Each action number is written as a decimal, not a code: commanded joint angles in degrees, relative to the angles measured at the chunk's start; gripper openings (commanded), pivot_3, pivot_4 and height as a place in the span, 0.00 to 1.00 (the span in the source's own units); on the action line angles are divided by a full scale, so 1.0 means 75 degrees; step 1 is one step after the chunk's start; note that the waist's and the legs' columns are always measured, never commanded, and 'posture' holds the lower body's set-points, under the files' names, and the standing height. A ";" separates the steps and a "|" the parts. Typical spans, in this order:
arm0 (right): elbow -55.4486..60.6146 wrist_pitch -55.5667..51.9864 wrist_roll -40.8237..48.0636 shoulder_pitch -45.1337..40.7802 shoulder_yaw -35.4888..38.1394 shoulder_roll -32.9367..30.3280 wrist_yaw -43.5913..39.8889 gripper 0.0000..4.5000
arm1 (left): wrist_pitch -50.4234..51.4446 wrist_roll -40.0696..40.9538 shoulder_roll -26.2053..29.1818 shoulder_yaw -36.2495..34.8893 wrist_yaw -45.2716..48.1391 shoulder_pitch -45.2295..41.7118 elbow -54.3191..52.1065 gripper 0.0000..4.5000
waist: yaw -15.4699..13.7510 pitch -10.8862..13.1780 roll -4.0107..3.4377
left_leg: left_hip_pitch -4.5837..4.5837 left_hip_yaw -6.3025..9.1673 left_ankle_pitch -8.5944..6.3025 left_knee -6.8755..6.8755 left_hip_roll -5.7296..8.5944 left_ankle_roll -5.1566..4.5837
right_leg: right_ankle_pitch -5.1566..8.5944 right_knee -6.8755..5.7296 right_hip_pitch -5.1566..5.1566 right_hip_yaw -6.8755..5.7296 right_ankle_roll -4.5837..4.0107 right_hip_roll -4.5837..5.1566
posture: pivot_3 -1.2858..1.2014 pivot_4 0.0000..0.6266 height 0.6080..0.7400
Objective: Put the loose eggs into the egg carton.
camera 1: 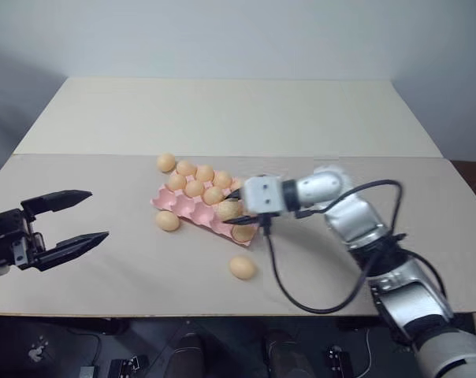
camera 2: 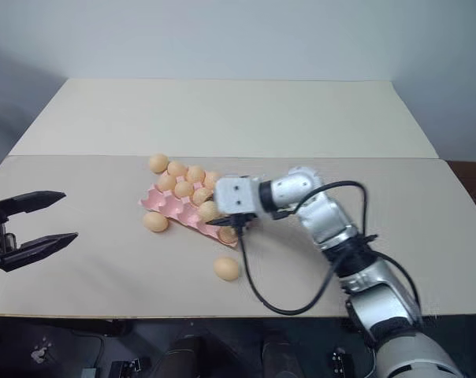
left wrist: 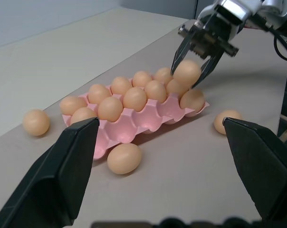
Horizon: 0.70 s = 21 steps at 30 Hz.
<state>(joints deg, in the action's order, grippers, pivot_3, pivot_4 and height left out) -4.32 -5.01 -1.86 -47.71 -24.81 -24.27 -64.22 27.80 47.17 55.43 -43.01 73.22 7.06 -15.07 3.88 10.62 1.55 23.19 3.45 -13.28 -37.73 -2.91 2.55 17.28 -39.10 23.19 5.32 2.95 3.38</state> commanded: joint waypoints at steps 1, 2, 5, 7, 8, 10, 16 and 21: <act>-0.0113 -0.0098 -0.0395 -0.0189 -0.0115 0.0305 0.0465 0.40 | -0.0068 0.0044 0.0010 -0.0335 -0.0027 0.0083 -0.0226 1.00 | -0.0011 0.0000 0.0000 | 0.0005 0.0000 0.0001 0.0000 0.0002 0.0001 | 0.0000 0.0001 0.0002 -0.0001 0.0000 0.0002 | 0.52 0.24 1.00; -0.0141 -0.0135 -0.0435 -0.0187 -0.0125 0.0350 0.0498 0.40 | -0.0070 0.0046 0.0004 -0.0354 -0.0031 0.0109 -0.0239 1.00 | -0.0012 0.0000 0.0000 | 0.0005 0.0000 0.0001 -0.0001 0.0002 0.0002 | 0.0000 0.0001 0.0001 -0.0002 0.0000 0.0003 | 0.52 0.24 1.00; -0.0195 -0.0319 -0.0573 -0.0166 -0.0138 0.0445 0.0616 0.60 | -0.0084 0.0019 -0.0014 -0.0409 -0.0034 0.0229 -0.0296 1.00 | -0.0002 0.0000 0.0000 | 0.0002 0.0004 0.0001 0.0000 0.0001 0.0002 | 0.0000 0.0000 0.0001 -0.0005 0.0000 0.0002 | 0.52 0.24 1.00; -0.0145 -0.0429 -0.0612 -0.0156 -0.0133 0.0459 0.0622 0.74 | -0.0082 0.0030 -0.0019 -0.0428 -0.0043 0.0272 -0.0323 1.00 | 0.0011 0.0000 0.0000 | 0.0000 0.0004 0.0001 0.0002 0.0000 0.0001 | 0.0000 0.0000 0.0000 -0.0004 0.0000 0.0001 | 0.52 0.24 1.00; -0.0118 -0.0455 -0.0624 -0.0150 -0.0138 0.0445 0.0599 0.78 | -0.0077 0.0040 -0.0017 -0.0431 -0.0053 0.0282 -0.0333 1.00 | 0.0013 0.0000 0.0000 | 0.0000 0.0004 0.0001 0.0002 0.0000 0.0001 | 0.0000 0.0000 0.0001 -0.0004 0.0000 0.0001 | 0.52 0.24 1.00; -0.0049 -0.0557 -0.0617 -0.0128 -0.0088 0.0468 0.0646 0.94 | -0.0071 0.0053 -0.0016 -0.0440 -0.0063 0.0298 -0.0344 1.00 | 0.0013 0.0000 0.0000 | 0.0000 0.0004 0.0001 0.0002 0.0000 0.0001 | 0.0000 0.0000 0.0001 -0.0004 0.0000 0.0001 | 0.52 0.24 1.00; 0.0950 -0.1417 0.0197 -0.0045 0.0719 0.0026 0.0330 1.00 | -0.0082 0.0077 0.0015 -0.0352 -0.0040 0.0250 -0.0332 1.00 | -0.0006 0.0002 -0.0002 | 0.0004 0.0005 0.0001 0.0002 0.0001 0.0001 | 0.0000 0.0000 0.0001 -0.0004 0.0000 0.0001 | 0.52 0.24 1.00; 0.2073 -0.2756 0.1801 0.0457 0.2049 -0.1264 -0.0582 1.00 | -0.0129 0.0030 0.0070 -0.0132 0.0135 0.0148 -0.0194 1.00 | -0.0079 0.0001 -0.0001 | 0.0002 0.0010 0.0000 0.0002 0.0002 0.0001 | 0.0000 0.0009 -0.0010 -0.0013 0.0000 0.0005 | 0.52 0.24 1.00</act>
<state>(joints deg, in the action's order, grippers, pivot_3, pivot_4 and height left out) 6.87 -21.87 6.19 -45.28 -14.70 -30.83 -65.79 27.73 47.21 55.27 -43.75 73.42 8.78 -16.49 3.29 10.63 1.54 23.22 3.51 -13.28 -37.72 -2.89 2.55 17.28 -39.03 23.12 5.23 2.95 3.42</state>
